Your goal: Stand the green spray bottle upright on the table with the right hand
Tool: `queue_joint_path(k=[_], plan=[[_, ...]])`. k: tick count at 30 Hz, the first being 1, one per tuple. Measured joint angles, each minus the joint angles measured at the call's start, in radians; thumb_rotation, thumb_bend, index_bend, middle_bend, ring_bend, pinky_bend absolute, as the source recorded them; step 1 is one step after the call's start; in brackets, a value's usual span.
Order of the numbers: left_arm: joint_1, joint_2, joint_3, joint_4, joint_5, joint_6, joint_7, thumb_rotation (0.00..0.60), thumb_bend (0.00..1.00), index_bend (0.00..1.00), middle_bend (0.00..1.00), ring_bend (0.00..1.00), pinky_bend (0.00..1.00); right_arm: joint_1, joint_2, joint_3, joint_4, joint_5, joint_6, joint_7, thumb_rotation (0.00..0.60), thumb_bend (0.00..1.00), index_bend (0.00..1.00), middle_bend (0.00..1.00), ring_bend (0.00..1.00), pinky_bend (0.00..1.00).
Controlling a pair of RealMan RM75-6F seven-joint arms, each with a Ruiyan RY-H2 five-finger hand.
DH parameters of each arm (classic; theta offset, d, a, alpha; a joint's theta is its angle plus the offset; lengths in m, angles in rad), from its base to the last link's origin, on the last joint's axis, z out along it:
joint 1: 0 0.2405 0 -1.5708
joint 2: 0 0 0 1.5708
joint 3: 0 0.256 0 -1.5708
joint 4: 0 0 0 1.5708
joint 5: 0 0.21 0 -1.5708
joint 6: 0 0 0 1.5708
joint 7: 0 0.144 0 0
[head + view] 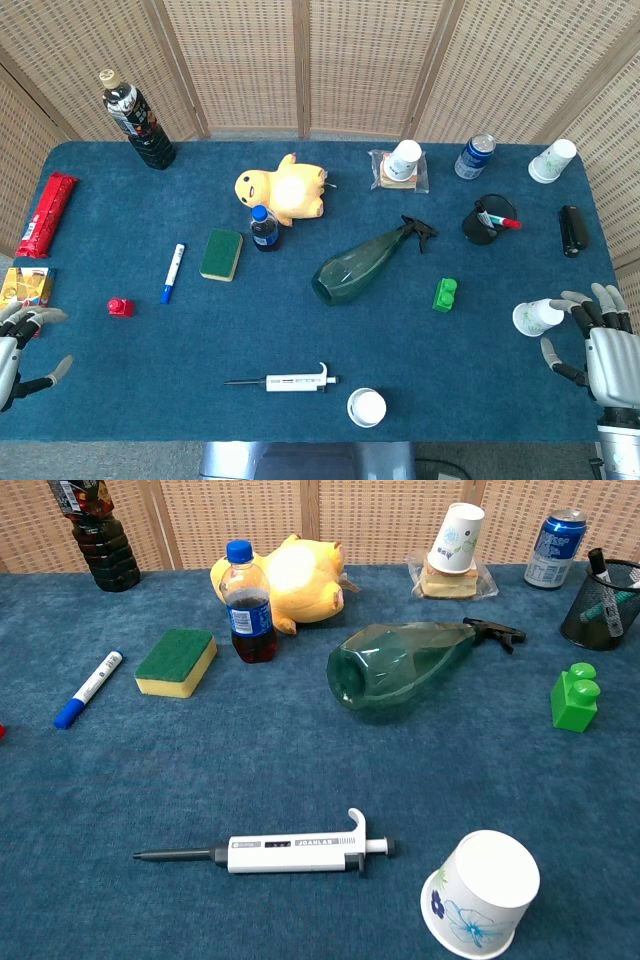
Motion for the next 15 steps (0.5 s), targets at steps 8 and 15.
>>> queue_joint_path(k=[8, 15], plan=[[0.001, 0.004, 0.000, -0.005, 0.019, 0.014, 0.004, 0.600, 0.33, 0.31, 0.31, 0.22, 0.10, -0.005, -0.007, -0.003, 0.010, -0.015, 0.003, 0.038, 0.600, 0.39, 0.30, 0.26, 0.01, 0.02], [0.017, 0.012, 0.002, -0.022, 0.069, 0.067, 0.020, 0.600, 0.33, 0.31, 0.31, 0.22, 0.10, -0.003, 0.000, -0.009, 0.027, -0.044, -0.008, 0.136, 0.600, 0.39, 0.30, 0.26, 0.01, 0.02]])
